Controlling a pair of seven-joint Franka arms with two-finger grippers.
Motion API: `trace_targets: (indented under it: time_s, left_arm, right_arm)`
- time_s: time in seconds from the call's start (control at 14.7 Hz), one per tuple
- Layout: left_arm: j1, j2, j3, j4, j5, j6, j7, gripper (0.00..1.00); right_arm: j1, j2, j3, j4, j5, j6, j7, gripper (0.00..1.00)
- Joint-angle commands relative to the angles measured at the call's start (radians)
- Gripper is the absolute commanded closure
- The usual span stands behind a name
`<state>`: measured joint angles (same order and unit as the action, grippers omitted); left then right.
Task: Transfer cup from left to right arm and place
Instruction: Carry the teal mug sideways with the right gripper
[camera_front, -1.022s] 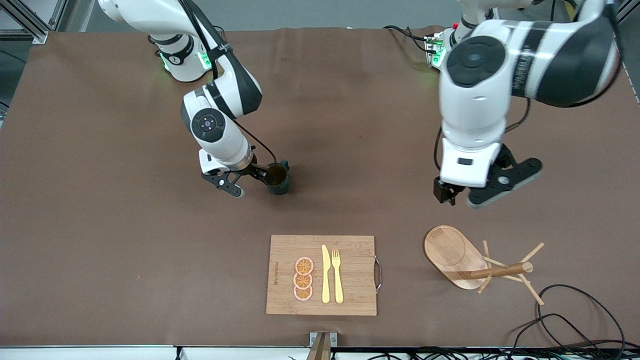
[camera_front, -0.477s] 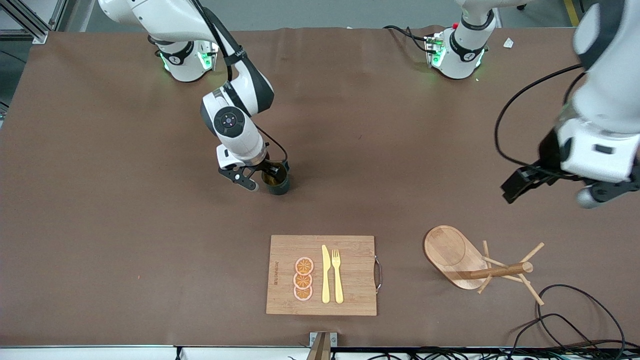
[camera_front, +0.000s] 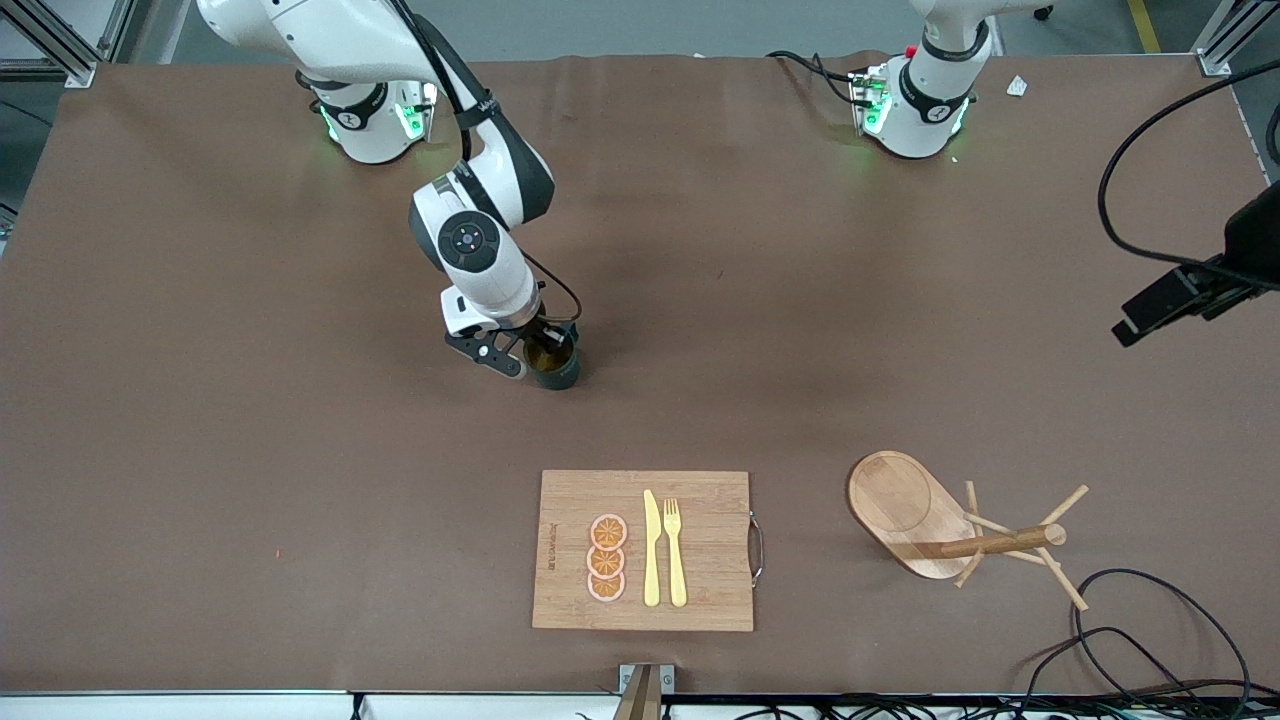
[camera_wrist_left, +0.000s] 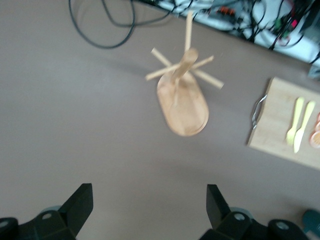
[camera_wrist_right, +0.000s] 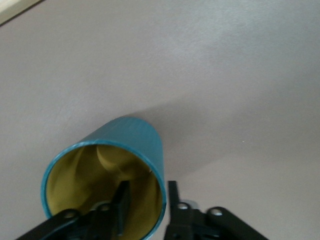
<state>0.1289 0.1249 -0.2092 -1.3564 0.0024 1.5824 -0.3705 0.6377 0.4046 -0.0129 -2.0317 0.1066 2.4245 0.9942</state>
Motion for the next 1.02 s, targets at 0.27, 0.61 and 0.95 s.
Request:
trace_targets:
  time_s: [0.27, 0.61, 0.95]
  left_arm:
    - [0.008, -0.059, 0.02, -0.032, -0.007, -0.094, 0.118, 0.0]
    - [0.018, -0.114, 0.022, -0.084, -0.005, -0.117, 0.16, 0.0]
    - [0.011, -0.171, 0.021, -0.173, -0.007, -0.107, 0.163, 0.0]
  right_arm:
    - [-0.053, -0.064, -0.012, -0.004, 0.01, -0.102, -0.435, 1.0]
    - [-0.159, -0.138, -0.015, -0.012, -0.002, -0.197, -0.887, 1.0]
    - [-0.317, -0.19, -0.015, -0.035, -0.036, -0.259, -1.382, 1.0]
